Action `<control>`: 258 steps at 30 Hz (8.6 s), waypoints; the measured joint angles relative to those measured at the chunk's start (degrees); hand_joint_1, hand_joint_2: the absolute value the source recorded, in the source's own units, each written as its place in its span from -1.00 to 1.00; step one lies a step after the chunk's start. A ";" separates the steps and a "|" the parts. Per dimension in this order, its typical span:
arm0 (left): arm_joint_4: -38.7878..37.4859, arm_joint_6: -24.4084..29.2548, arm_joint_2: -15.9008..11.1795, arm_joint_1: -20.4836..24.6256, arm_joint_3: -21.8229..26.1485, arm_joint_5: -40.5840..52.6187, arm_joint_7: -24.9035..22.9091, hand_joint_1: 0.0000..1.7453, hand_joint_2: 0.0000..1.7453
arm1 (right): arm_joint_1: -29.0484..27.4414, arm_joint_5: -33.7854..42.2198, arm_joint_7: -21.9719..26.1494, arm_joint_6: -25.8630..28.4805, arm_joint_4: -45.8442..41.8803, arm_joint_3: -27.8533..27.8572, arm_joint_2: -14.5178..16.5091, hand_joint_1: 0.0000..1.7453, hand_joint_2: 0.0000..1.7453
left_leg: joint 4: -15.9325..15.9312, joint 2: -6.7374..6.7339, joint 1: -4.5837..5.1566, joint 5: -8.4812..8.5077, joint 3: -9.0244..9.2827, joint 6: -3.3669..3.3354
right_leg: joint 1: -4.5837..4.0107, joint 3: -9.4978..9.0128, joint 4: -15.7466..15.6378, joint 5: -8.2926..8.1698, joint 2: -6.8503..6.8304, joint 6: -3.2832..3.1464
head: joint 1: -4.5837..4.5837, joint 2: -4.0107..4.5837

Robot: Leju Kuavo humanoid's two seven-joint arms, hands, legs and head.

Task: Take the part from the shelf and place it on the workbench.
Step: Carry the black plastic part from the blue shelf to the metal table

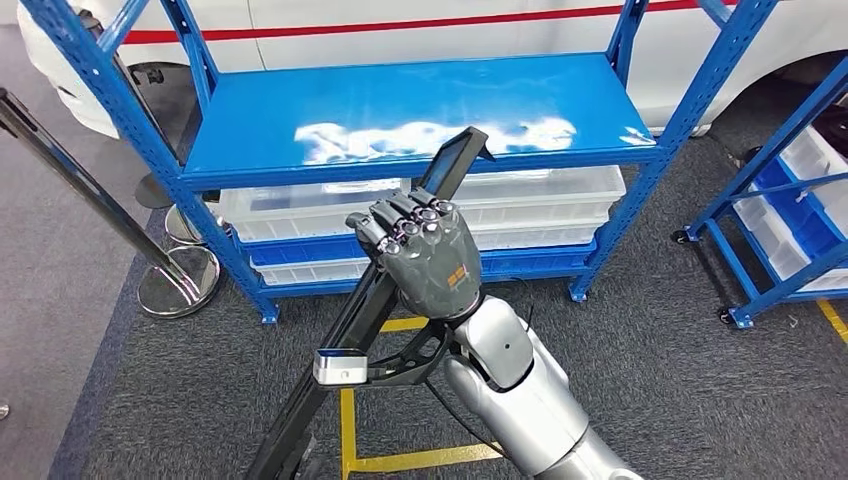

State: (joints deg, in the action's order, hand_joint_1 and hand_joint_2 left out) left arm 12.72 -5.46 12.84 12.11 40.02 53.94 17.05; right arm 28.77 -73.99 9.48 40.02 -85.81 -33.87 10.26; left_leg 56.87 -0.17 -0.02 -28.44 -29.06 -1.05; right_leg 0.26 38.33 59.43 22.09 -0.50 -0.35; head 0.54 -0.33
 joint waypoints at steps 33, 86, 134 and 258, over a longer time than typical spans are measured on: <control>-0.04 0.04 0.04 0.22 -0.09 0.02 -0.05 -1.00 -1.00 | 0.33 0.92 -0.67 0.01 1.21 -0.03 -0.12 1.00 1.00 | -1.37 -0.38 -0.46 2.69 -1.41 -0.76 | 0.02 0.93 3.53 4.90 0.47 0.50 | -0.01 0.00; -0.08 0.43 -0.02 0.89 -1.33 -0.23 -1.12 -1.00 -1.00 | 0.75 0.50 -1.50 0.00 1.22 -0.30 -0.60 1.00 1.00 | 14.37 -0.18 -0.58 -0.79 -7.60 2.10 | -0.04 0.06 0.92 1.81 0.20 -2.21 | 0.01 0.00; -0.09 0.89 -1.18 2.40 -1.40 -1.38 -1.11 -1.00 -1.00 | 4.00 3.89 -2.15 -3.26 2.98 -8.10 -3.71 1.00 1.00 | 1.76 -0.48 0.08 5.42 -7.90 -0.58 | 0.45 -5.15 4.42 7.08 0.45 0.75 | 0.00 0.00; -0.09 1.92 0.73 2.45 -2.84 -1.39 1.38 -1.00 -1.00 | 9.25 5.83 -2.70 -6.14 -2.60 -9.87 -10.29 1.00 1.00 | 1.68 -4.28 -0.24 0.90 -3.34 -0.90 | 0.30 -0.46 3.50 3.77 -2.09 1.63 | 0.05 0.00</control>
State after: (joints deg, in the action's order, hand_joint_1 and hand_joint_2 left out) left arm 12.63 -3.54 13.56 14.56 37.18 52.55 18.44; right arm 38.03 -68.16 6.78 33.88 -88.41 -43.74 -0.03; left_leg 58.55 -4.44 -0.26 -27.54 -32.39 -1.95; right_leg 0.56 37.87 62.93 25.86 -2.58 1.28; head 0.59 -0.33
